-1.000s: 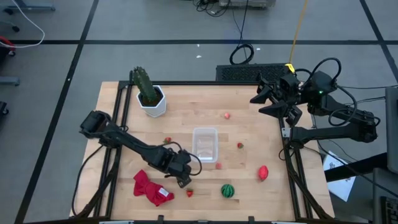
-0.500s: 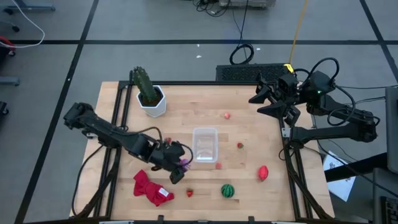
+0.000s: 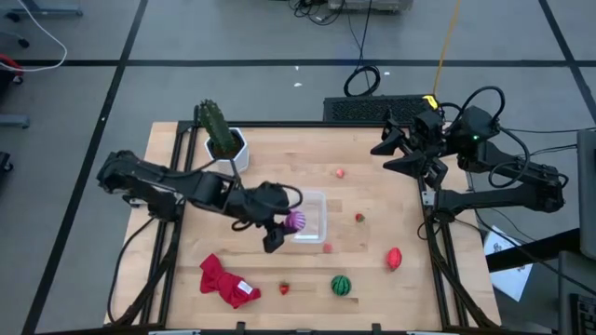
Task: Pick and placing Produce into tupperware
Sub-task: Put the purple onion into the transparent bin
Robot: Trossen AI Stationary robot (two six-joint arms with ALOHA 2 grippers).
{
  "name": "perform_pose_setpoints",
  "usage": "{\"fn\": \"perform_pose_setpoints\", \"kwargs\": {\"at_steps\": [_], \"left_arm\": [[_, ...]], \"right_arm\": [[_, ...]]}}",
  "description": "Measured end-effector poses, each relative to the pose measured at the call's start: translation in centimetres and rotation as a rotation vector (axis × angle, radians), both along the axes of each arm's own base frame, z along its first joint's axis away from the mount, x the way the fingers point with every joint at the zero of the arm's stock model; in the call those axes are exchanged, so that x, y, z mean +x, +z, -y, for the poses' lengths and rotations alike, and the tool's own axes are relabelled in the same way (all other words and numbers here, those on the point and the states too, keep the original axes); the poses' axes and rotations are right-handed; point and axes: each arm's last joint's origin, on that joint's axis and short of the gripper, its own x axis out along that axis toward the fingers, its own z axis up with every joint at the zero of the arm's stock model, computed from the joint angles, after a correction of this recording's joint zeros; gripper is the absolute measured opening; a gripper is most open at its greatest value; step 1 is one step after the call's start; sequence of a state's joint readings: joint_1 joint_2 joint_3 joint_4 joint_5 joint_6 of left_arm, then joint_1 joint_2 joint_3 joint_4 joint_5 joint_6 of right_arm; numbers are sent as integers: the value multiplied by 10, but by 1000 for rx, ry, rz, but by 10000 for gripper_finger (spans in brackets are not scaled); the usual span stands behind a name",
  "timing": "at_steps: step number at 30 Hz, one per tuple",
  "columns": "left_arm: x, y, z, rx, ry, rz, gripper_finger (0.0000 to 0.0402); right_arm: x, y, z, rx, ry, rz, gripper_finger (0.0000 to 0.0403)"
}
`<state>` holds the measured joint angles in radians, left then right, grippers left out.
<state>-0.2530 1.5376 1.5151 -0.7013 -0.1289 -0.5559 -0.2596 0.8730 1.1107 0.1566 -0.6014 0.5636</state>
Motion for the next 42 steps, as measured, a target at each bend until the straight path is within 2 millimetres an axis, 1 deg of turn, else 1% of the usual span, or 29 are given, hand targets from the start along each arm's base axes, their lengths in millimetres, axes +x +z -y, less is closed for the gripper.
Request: {"fn": "perform_pose_setpoints", "kwargs": {"at_steps": [4,8,10,13,18,20,24,26,32,35,38,42], "left_arm": [[6,-1,-12,3,0,-2,250],[19,-15,-21,-14,-16,-58,251],[29,-18,-24,-11,-41,-79,251],[43,-23,-28,7,-78,-172,251],[62,-29,-39,57,-93,-379,251],[70,-34,-41,71,-100,-430,251],[84,-42,-40,88,-124,-454,251],[87,-45,-40,89,-127,-459,251],[87,-54,-41,79,-107,-487,251],[87,-64,-42,68,-92,-502,251],[88,-77,-43,63,-80,-553,251],[96,-90,-43,44,-84,-572,251]], "right_arm": [[0,0,0,-2,0,0,210],[0,0,0,-9,-2,3,210],[0,0,0,-10,-4,4,210],[-1,0,3,-11,-17,5,210],[-2,2,8,-18,-51,30,210],[-4,5,10,-27,-65,56,210],[-9,10,14,-43,-101,104,210],[-13,12,17,-50,-123,122,210],[-25,17,25,-100,-215,170,210],[-29,19,29,-122,-256,200,210],[-31,20,33,-127,-281,213,210],[-32,20,36,-132,-304,211,210]]}}
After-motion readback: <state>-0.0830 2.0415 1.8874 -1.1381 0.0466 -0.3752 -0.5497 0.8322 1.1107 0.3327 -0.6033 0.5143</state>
